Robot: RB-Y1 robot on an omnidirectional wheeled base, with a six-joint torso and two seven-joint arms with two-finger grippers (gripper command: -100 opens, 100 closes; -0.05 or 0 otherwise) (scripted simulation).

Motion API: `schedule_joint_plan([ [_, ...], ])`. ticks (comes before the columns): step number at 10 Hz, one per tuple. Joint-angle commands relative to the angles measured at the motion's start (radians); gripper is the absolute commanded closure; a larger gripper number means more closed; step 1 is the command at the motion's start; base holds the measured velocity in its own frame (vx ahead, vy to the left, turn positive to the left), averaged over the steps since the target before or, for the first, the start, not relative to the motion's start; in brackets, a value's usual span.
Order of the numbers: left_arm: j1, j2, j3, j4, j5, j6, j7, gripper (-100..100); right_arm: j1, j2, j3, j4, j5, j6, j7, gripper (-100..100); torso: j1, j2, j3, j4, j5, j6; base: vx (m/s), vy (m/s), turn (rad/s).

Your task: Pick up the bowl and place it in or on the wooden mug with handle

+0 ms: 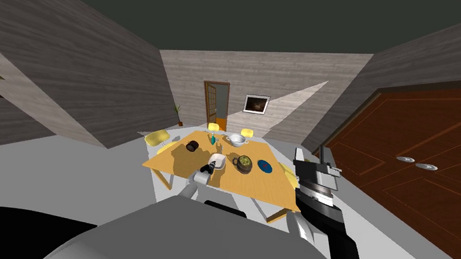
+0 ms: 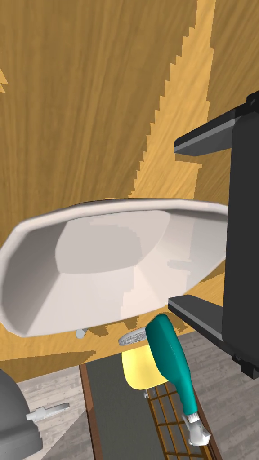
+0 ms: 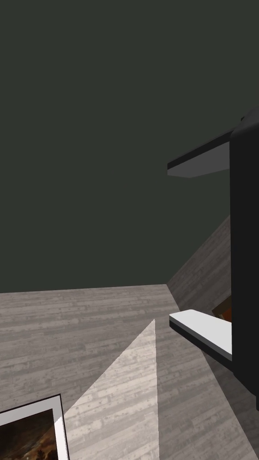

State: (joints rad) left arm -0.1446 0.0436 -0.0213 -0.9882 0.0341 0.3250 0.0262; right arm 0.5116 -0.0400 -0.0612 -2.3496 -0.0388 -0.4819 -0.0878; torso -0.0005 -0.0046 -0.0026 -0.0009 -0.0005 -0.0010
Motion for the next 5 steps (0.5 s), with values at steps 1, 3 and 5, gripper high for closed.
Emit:
schedule_joint_plan([
  [1, -0.001, -0.002, 0.002, 0.028, -0.002, -0.029, 0.0, -100, 0.0, 0.0, 0.0, 0.0, 0.0, 0.0, 0.0, 0, 0.0, 0.0, 0.0, 0.0, 0.0, 0.0, 0.061, 0.002, -0.009],
  [3, -0.007, 0.001, 0.001, 0.031, 0.002, -0.027, 0.0, 100, 0.0, 0.0, 0.0, 0.0, 0.0, 0.0, 0.0, 0, 0.001, 0.002, 0.001, 0.0, 0.0, 0.0, 0.016, 0.002, -0.001],
  [5, -0.006, 0.001, 0.001, 0.032, 0.002, -0.025, 0.0, 100, 0.0, 0.0, 0.0, 0.0, 0.0, 0.0, 0.0, 0, 0.0, 0.005, 0.003, 0.002, 0.0, 0.0, 0.0, 0.0, 0.0],
])
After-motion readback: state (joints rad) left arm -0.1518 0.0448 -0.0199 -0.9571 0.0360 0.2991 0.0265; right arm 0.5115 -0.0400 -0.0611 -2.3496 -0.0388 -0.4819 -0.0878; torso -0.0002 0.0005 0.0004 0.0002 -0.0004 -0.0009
